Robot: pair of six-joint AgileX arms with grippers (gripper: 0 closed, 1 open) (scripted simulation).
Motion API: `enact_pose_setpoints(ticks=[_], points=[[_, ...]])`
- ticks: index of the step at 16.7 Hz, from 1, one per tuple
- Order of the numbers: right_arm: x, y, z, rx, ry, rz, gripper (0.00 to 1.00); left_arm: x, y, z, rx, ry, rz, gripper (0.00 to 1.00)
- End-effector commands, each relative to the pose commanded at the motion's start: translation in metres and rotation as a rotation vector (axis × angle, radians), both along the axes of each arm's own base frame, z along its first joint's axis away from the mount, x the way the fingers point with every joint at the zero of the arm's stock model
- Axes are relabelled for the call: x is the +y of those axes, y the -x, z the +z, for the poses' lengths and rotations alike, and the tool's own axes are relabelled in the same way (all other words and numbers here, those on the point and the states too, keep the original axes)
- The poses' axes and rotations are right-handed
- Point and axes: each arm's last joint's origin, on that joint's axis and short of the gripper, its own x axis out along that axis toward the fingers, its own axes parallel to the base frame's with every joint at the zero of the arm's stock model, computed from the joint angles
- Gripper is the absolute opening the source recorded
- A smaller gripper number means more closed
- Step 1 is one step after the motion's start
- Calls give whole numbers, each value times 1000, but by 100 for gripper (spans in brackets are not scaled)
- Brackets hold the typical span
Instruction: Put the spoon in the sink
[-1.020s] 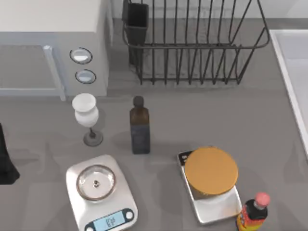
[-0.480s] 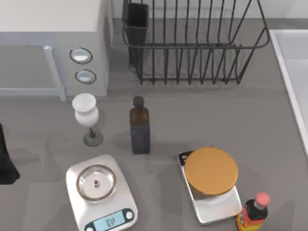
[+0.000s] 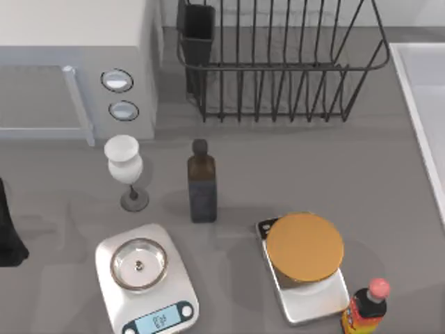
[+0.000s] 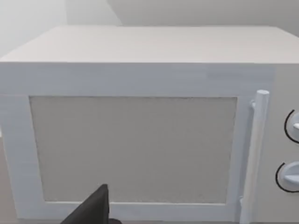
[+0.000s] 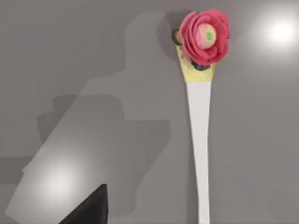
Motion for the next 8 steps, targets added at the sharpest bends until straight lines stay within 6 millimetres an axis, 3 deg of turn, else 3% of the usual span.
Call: enact_pose_setpoints(ticks=[4,8], points=[[-21,-12,-2,158,-73,41,100,0,0,0,0,0,0,100],[-24,-14,-2,178,-85,48,100,0,0,0,0,0,0,100]])
